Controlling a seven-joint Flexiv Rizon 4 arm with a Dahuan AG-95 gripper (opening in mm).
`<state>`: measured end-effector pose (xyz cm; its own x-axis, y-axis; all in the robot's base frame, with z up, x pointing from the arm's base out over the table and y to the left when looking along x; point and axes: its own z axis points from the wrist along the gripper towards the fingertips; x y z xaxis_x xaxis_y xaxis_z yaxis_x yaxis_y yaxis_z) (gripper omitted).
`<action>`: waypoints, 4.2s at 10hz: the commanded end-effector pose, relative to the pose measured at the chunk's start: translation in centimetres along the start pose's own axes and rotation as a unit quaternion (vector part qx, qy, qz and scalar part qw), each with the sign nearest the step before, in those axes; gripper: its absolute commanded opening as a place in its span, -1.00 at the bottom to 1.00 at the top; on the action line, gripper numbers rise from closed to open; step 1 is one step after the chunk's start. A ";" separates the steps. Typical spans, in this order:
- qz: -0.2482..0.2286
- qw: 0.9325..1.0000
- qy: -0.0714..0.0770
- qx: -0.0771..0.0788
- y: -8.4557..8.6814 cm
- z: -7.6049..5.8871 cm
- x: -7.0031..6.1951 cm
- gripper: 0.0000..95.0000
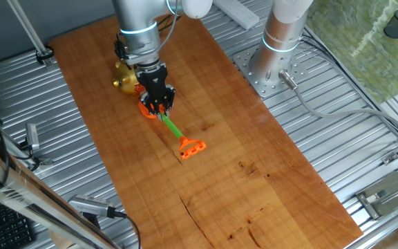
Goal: Use a shovel to scoop up an object
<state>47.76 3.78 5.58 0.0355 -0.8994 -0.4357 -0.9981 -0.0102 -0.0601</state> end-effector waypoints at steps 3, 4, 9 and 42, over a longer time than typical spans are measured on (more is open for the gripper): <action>-0.004 1.000 0.005 -0.001 0.2 0.0 0.5 -1.00; -0.005 1.000 0.010 -0.001 0.2 0.1 0.5 -1.00; -0.012 1.000 0.016 -0.001 0.3 0.7 0.9 -1.00; -0.018 0.999 0.031 -0.013 0.8 0.6 1.7 -1.00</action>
<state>47.04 2.59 4.39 0.0678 -0.9222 -0.3808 -0.9973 -0.0518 -0.0522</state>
